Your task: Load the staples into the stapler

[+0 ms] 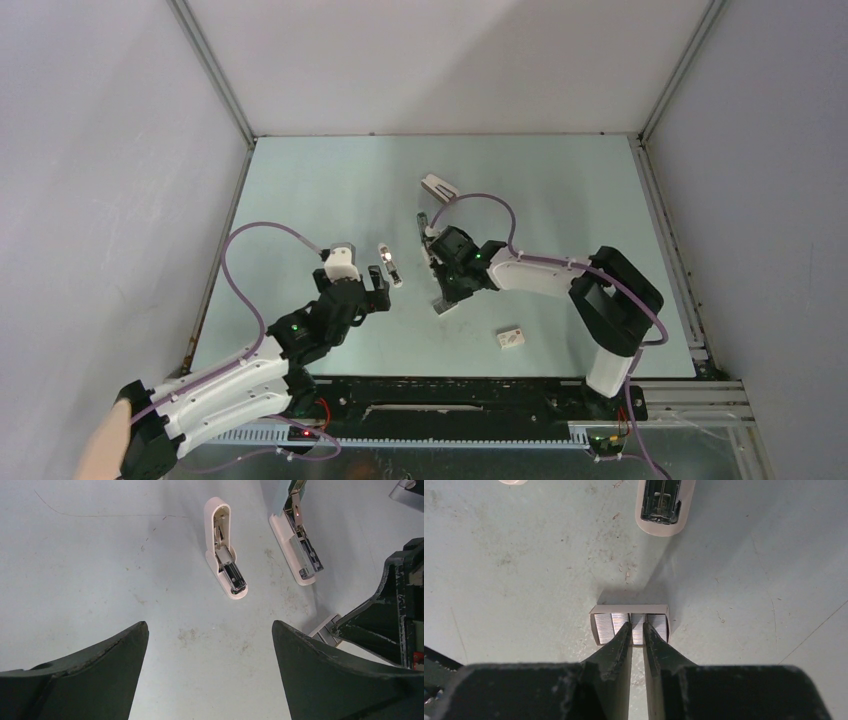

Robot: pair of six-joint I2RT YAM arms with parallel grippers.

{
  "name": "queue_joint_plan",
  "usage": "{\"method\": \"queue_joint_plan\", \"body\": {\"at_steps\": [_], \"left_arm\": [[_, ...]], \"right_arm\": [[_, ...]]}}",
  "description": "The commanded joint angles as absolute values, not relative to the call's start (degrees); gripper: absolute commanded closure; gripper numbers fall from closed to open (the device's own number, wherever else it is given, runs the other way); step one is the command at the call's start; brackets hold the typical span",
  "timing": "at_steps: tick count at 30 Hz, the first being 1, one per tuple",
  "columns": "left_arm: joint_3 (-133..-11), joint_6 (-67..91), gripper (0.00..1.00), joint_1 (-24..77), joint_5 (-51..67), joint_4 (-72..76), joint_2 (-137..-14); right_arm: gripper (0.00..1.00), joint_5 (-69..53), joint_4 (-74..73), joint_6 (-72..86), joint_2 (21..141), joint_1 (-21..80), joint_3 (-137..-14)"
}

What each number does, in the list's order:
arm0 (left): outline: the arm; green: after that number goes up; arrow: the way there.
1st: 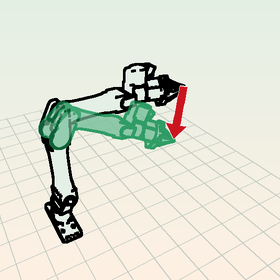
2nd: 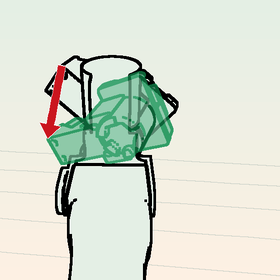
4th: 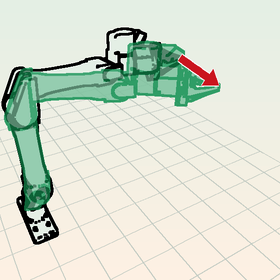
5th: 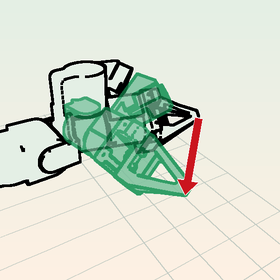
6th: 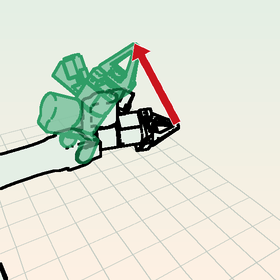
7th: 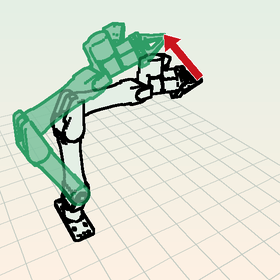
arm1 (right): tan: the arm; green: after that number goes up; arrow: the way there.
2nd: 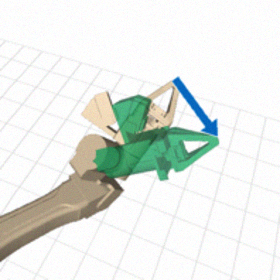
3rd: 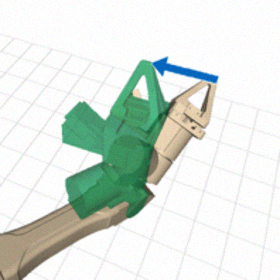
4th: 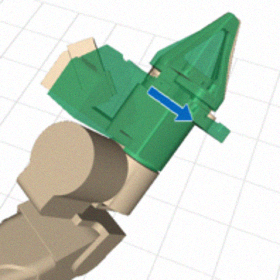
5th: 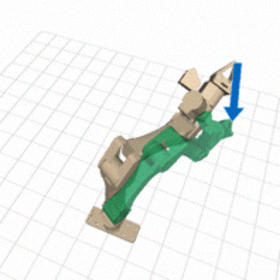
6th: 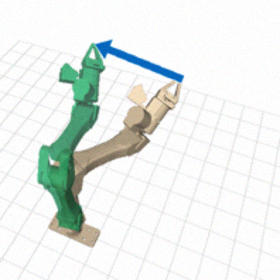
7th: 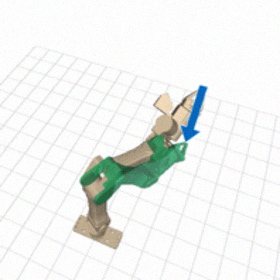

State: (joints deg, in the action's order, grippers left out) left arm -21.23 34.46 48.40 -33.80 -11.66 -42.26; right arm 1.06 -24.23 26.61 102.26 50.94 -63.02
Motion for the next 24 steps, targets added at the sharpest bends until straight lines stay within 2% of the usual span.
{"method": "queue_joint_plan", "body": {"at_steps": [1,5,10,13,24], "left_arm": [[-21.53,33.84,0.04,48.34,-33.62,-9.79,-42.19],[-21.53,33.85,0.04,48.34,-33.49,-9.71,-42.31],[-21.45,33.95,0.04,48.34,-33.2,-9.41,-42.42],[-21.45,33.97,0.04,48.38,-33.05,-9.39,-42.39],[-21.36,34.1,0.04,48.34,-32.87,-9.24,-42.28]], "right_arm": [[0.84,-3.46,-22.14,27.25,99.73,49.05,-60.09],[0.82,-0.28,-22.5,25.89,96.79,50.52,-59.71],[0.68,7.65,-24.64,24.92,94.82,53.46,-60.97],[0.63,10.5,-25.55,24.44,95.51,54.57,-62.0],[0.52,12.77,-26.2,24.78,100.86,56.4,-64.88]]}}
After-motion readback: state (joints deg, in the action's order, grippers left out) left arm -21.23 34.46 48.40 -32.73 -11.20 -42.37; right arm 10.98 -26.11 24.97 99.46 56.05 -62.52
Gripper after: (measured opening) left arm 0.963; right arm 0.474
